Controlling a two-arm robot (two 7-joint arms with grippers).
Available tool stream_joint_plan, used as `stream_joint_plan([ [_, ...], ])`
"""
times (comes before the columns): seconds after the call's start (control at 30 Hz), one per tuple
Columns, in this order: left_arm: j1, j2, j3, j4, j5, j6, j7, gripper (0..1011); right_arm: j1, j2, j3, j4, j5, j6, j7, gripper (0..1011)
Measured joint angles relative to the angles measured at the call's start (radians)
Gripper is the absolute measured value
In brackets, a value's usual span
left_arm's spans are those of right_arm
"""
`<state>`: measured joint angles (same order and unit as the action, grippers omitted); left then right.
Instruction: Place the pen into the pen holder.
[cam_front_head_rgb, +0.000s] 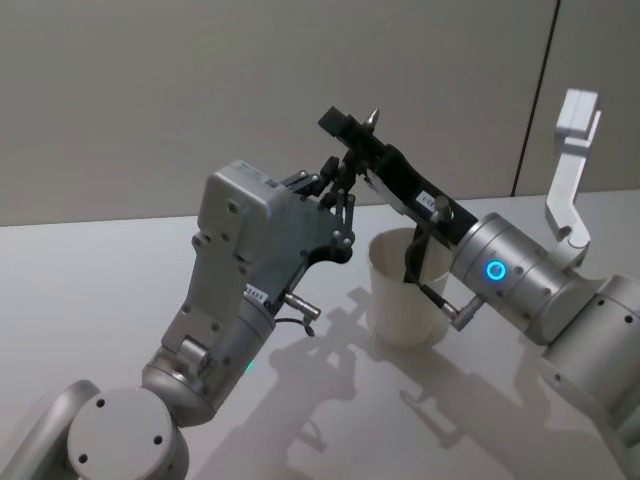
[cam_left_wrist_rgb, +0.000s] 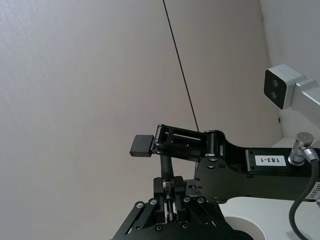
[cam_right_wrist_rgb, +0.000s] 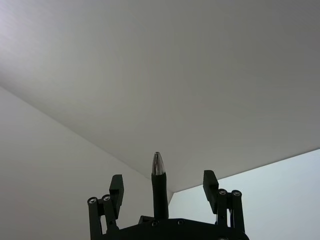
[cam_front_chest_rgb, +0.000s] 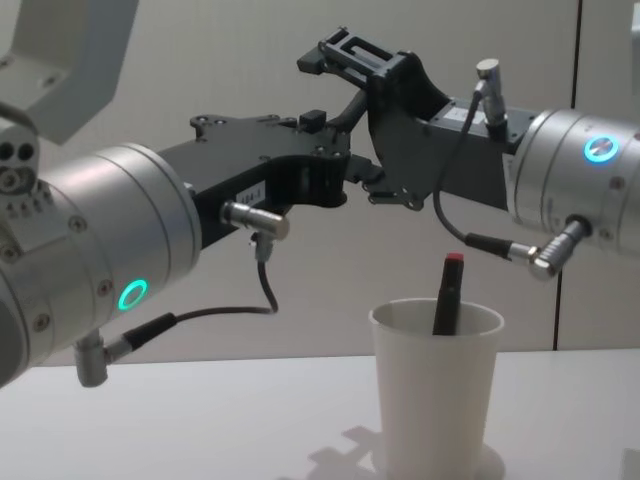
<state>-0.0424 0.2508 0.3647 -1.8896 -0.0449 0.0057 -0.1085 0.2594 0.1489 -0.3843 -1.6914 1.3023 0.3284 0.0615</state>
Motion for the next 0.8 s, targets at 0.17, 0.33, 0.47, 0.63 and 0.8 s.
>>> stream_joint_plan([
  [0.17,0.0,0.0,0.0,0.0,0.0,0.0,0.0,117,0.002,0.002,-0.003,0.001,0.003,-0.007,0.001,1004],
  [0.33,0.0,0.0,0.0,0.0,0.0,0.0,0.0,117,0.004,0.004,-0.005,0.001,0.004,-0.014,0.0,1004],
  [0.47,0.0,0.0,0.0,0.0,0.0,0.0,0.0,117,0.005,0.006,-0.008,0.002,0.006,-0.018,-0.001,1004],
  [0.63,0.0,0.0,0.0,0.0,0.0,0.0,0.0,118,0.006,0.008,-0.009,0.002,0.007,-0.02,-0.002,1004],
  [0.8,0.0,0.0,0.0,0.0,0.0,0.0,0.0,117,0.006,0.009,-0.01,0.003,0.007,-0.023,-0.002,931],
])
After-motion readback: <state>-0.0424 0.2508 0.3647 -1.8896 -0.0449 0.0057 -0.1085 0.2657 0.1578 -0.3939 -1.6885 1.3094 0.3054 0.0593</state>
